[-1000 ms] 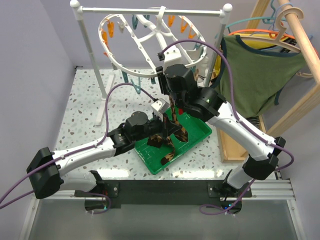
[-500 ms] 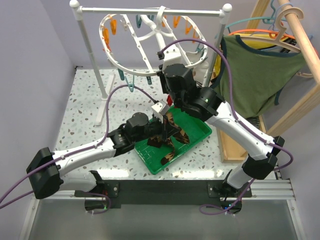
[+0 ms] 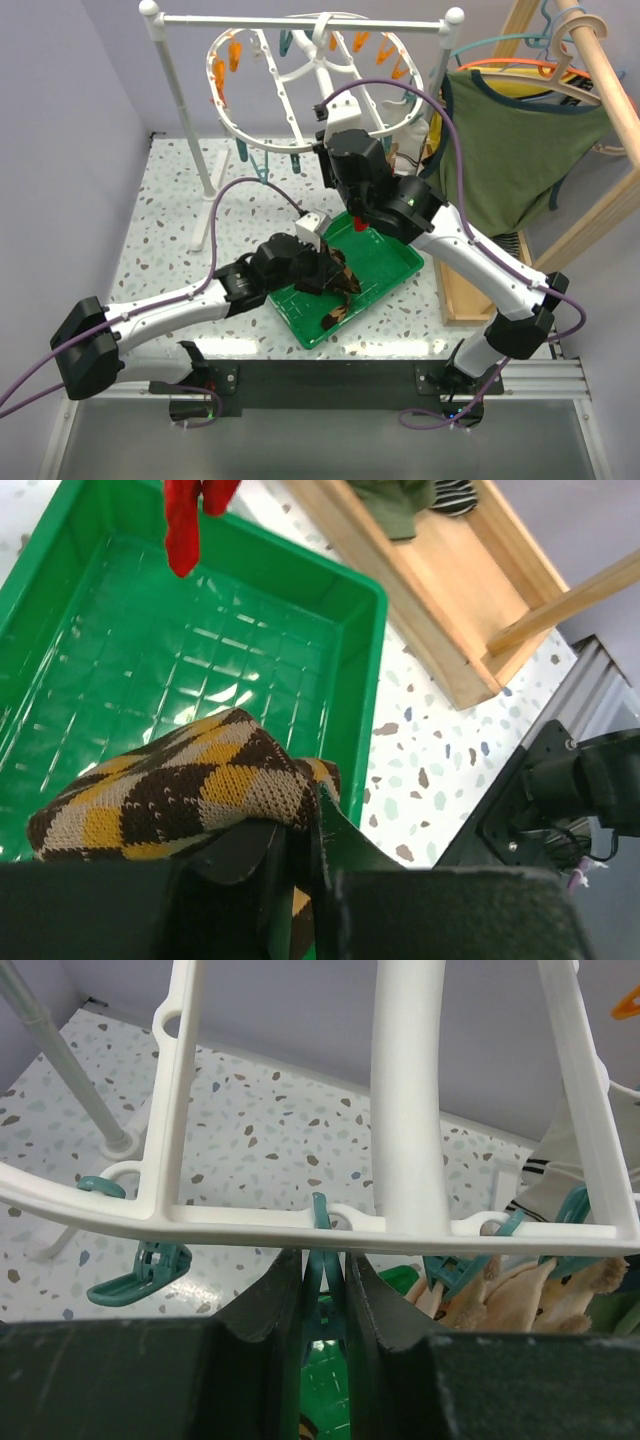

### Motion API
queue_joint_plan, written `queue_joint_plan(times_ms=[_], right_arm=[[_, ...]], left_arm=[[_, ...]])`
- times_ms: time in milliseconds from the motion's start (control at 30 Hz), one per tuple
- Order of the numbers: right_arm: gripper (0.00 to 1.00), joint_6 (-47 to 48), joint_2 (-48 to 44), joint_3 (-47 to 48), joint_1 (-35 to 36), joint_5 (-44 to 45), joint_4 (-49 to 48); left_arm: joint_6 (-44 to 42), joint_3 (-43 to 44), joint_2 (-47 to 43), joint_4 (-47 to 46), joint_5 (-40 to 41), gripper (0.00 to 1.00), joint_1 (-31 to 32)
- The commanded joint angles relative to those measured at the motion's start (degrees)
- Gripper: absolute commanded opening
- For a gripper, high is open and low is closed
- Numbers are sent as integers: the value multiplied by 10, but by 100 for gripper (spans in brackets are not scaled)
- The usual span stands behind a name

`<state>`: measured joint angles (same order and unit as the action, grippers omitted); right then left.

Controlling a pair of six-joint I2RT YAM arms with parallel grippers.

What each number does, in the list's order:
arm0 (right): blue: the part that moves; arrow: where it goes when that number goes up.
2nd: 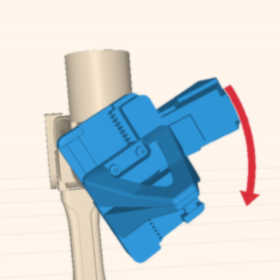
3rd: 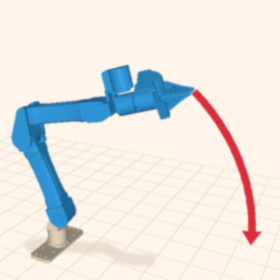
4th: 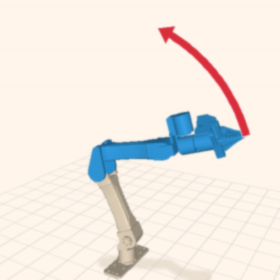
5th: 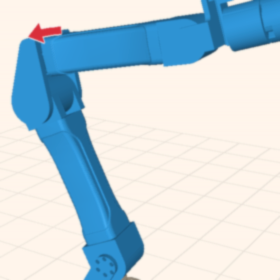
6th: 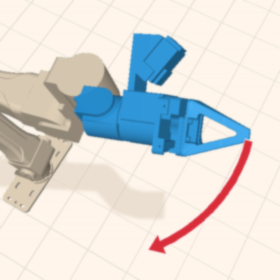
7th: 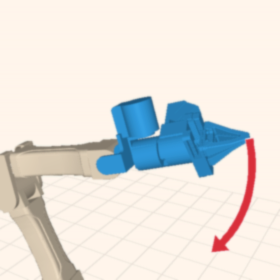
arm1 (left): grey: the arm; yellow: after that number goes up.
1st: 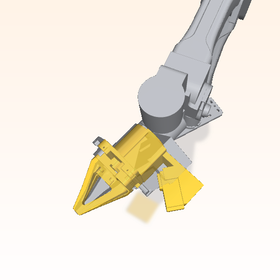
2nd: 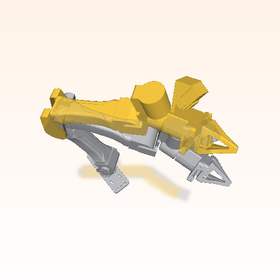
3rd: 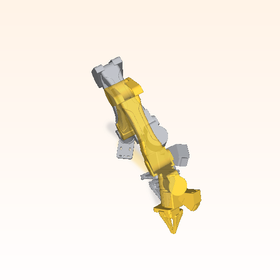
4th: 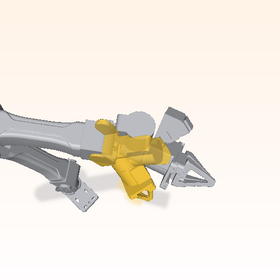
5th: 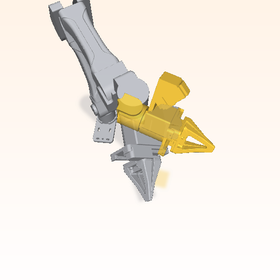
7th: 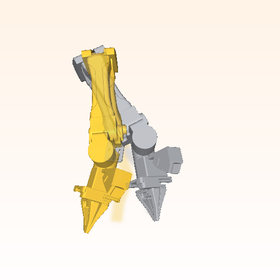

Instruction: Remove the socks clipped to the hanger

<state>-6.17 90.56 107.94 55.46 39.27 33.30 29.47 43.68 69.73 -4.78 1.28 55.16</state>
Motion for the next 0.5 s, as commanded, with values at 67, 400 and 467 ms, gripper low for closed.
queue_joint_plan(times_ms=[67,400,467], right_arm=[[0,-14,-28,-14,3,-18,-7],[0,-24,-35,-22,3,-38,-10],[0,-26,-37,-23,3,-42,-11]], left_arm=[[27,-43,-49,1,34,52,1],[30,-106,-144,-29,56,70,34],[30,-122,-152,-73,58,69,40]])
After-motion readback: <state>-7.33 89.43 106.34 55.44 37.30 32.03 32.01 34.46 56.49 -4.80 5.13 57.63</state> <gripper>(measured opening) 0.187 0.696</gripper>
